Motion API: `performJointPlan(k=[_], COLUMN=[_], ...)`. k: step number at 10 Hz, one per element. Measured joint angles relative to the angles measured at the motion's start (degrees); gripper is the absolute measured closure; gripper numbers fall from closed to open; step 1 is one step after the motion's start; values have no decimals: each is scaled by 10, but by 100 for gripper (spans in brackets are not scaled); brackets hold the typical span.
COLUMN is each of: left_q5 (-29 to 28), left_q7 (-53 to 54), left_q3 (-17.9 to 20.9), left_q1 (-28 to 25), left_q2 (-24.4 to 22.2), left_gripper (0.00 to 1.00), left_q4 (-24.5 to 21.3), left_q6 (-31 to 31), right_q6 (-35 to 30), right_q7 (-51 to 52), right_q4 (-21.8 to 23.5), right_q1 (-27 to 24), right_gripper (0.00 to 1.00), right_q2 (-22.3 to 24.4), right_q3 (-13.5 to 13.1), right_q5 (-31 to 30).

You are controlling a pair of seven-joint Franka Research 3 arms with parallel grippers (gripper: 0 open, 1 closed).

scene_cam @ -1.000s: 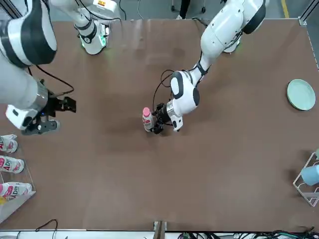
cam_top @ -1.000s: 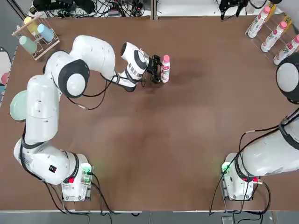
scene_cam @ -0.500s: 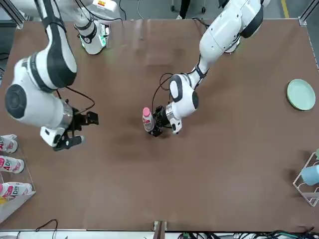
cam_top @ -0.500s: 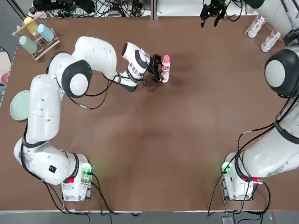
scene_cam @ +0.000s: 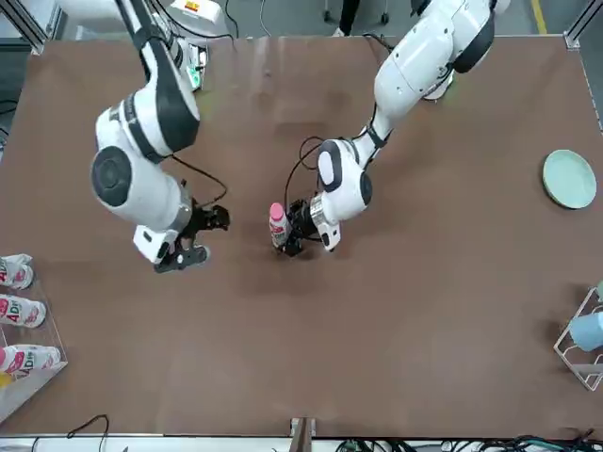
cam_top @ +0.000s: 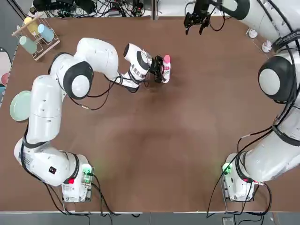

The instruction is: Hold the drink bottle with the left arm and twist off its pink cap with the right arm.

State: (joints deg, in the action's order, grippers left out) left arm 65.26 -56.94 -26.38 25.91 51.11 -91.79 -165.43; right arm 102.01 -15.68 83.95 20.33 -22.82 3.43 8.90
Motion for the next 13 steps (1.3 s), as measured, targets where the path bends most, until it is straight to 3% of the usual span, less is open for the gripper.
performJointPlan(k=[2,4,8,13], left_q5=[0,0,0,0], left_q7=[-12,-17,-17,-18], left_q3=[0,0,0,0], left_q1=[0,0,-1,-1], left_q2=[1,1,1,1], left_gripper=[30,37,40,40], left_q4=[2,3,4,4], left_q6=[1,1,1,2], right_q6=[9,35,60,118], right_q7=[-75,-150,-244,-296], right_q4=[3,9,34,46], right_q1=[20,47,88,134], right_gripper=[2,4,15,15], right_q2=[-5,-12,-18,-29], right_q3=[0,0,-1,-2], right_q5=[0,0,-3,-15])
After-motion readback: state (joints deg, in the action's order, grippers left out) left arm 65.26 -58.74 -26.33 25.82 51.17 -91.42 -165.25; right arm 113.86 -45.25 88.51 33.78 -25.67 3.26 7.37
